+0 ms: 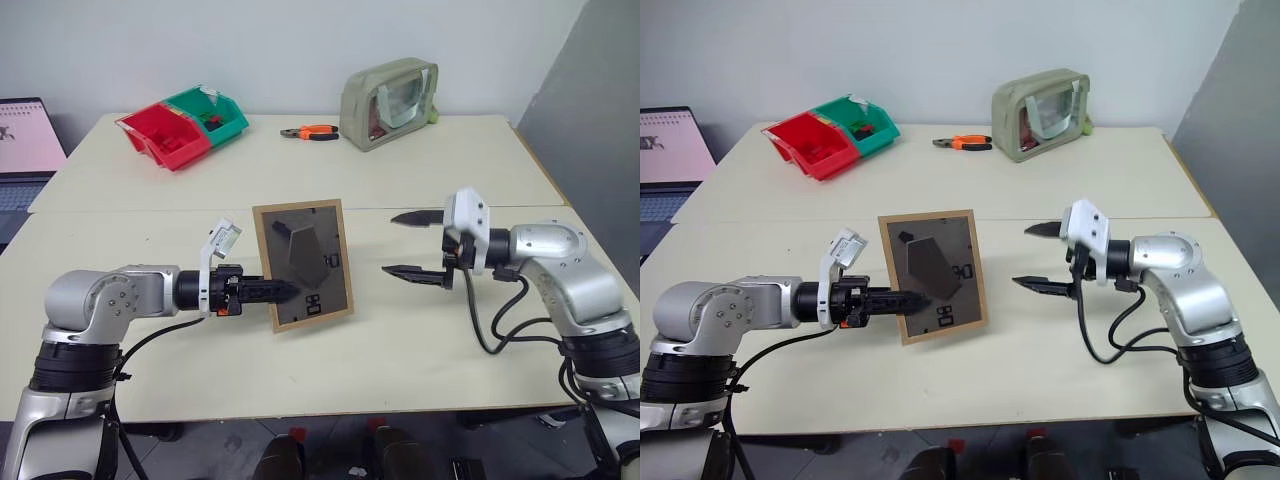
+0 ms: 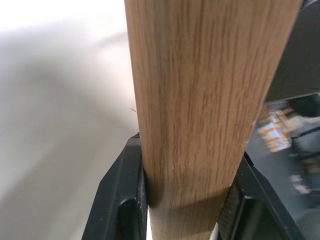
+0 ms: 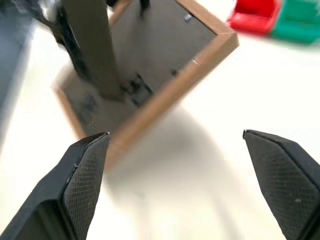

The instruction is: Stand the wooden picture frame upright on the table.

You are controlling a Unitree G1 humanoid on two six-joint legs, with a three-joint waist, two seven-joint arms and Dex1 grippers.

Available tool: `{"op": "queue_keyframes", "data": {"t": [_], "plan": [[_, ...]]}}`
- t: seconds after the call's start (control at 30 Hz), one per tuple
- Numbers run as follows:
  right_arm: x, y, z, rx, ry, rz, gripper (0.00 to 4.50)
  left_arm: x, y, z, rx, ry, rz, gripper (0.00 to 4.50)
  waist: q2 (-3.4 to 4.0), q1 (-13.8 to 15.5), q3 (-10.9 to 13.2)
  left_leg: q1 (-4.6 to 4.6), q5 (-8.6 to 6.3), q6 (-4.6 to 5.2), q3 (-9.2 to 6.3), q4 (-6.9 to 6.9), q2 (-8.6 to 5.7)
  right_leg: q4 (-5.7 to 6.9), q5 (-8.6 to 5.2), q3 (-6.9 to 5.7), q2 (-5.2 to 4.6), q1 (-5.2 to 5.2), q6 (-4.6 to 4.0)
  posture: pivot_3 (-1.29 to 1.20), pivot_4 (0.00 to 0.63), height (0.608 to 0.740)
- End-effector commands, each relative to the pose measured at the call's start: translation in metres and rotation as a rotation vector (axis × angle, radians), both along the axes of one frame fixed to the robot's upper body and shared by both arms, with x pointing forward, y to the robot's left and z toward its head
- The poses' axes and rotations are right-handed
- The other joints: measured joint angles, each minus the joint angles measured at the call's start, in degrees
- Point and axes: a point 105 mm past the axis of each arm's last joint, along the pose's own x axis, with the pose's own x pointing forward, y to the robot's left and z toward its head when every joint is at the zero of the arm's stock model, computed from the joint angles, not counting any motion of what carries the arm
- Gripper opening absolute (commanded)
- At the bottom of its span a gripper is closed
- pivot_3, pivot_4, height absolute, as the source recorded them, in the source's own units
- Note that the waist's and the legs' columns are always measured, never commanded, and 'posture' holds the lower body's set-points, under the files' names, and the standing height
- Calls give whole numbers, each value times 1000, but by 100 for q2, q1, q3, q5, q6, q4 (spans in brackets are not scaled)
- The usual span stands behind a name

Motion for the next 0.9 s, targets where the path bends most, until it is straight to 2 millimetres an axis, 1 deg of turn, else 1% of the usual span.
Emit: {"op": "queue_keyframes", "data": {"t": [0.03,0.1,0.13,0.23,0.3,0.37,0.5,0.57,0.7,0.83,0.9], "plan": [[15,-5,1,-131,-585,-2,4488,-23,-11,12,-41,3,-100,1282,0,-18,0,4,0,0,5,-1,1,2,0,5,0,0,0,0,150,740],[10,2,0,-144,-792,81,4488,-26,-15,13,-52,19,-118,1282,1,-21,1,7,1,-1,8,-2,3,6,1,11,0,0,-1,0,150,740],[6,6,3,-132,-894,121,4488,-27,-18,14,-64,26,-127,1282,1,-21,1,13,1,-1,16,-1,1,7,1,17,0,1,-2,0,150,740],[-2,17,8,-76,-1066,209,4488,-29,-22,17,-88,41,-137,1282,2,-17,1,13,3,-4,15,-1,3,11,2,19,1,0,-3,0,150,740],[-9,24,12,-23,-1141,265,4488,-29,-24,19,-100,54,-143,1282,0,-2,0,16,14,-25,13,0,4,14,2,19,1,2,-3,0,150,740],[-18,29,8,19,-1180,338,4488,-32,-26,15,-77,46,-154,1282,0,0,0,16,16,-28,10,0,4,14,2,19,-1,3,-3,0,150,740],[-24,43,15,89,-1241,385,4488,-34,-26,13,-86,64,-152,1282,0,1,0,17,18,-30,9,0,4,14,2,21,-4,6,-4,0,150,740],[-23,48,12,72,-1239,413,4488,-35,-26,13,-89,65,-152,1282,0,1,0,17,18,-32,9,1,4,16,2,21,-4,6,-4,0,150,740],[-20,51,11,60,-1233,433,3802,-35,-26,12,-96,68,-146,1282,0,-1,0,23,20,-35,9,1,4,20,3,21,-4,7,-4,0,150,740],[-18,50,15,56,-1248,426,2880,-35,-26,12,-103,72,-140,1282,0,-1,0,25,20,-34,10,1,3,22,2,25,-4,9,-5,0,150,740],[-17,48,15,53,-1252,424,2490,-35,-26,11,-104,73,-138,1282,0,-1,0,27,20,-34,12,1,2,24,2,29,-4,9,-5,0,150,740]]}}
